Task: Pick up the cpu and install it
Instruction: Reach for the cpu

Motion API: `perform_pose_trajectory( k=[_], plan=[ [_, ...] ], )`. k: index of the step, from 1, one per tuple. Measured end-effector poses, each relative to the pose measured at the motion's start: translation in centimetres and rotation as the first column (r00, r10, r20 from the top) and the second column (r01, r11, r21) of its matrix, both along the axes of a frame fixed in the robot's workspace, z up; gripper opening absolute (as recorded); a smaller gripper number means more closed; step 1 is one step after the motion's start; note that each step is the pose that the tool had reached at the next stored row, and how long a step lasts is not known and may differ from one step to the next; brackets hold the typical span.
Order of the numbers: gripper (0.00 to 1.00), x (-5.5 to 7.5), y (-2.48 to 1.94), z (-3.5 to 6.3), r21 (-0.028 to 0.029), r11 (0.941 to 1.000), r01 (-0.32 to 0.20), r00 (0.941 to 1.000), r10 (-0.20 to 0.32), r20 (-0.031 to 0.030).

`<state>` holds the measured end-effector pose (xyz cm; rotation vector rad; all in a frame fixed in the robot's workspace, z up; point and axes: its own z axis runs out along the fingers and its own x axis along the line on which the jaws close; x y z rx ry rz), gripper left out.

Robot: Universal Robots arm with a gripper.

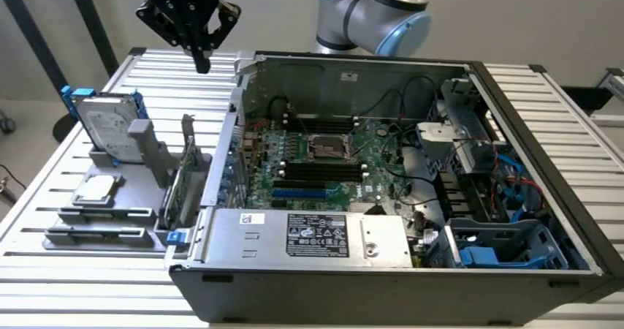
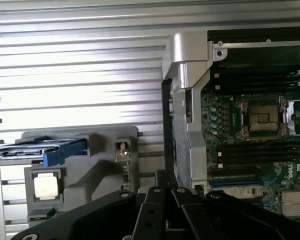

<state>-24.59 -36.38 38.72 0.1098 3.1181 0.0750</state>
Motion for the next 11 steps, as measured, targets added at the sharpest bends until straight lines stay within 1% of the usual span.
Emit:
perform_pose_trajectory(
  k=[11],
  plan=[
    [0.10,-5.0,0.00,-0.30,0.0000,1.0000,0.000,1.0000,0.000,-0.0003]
  ],
)
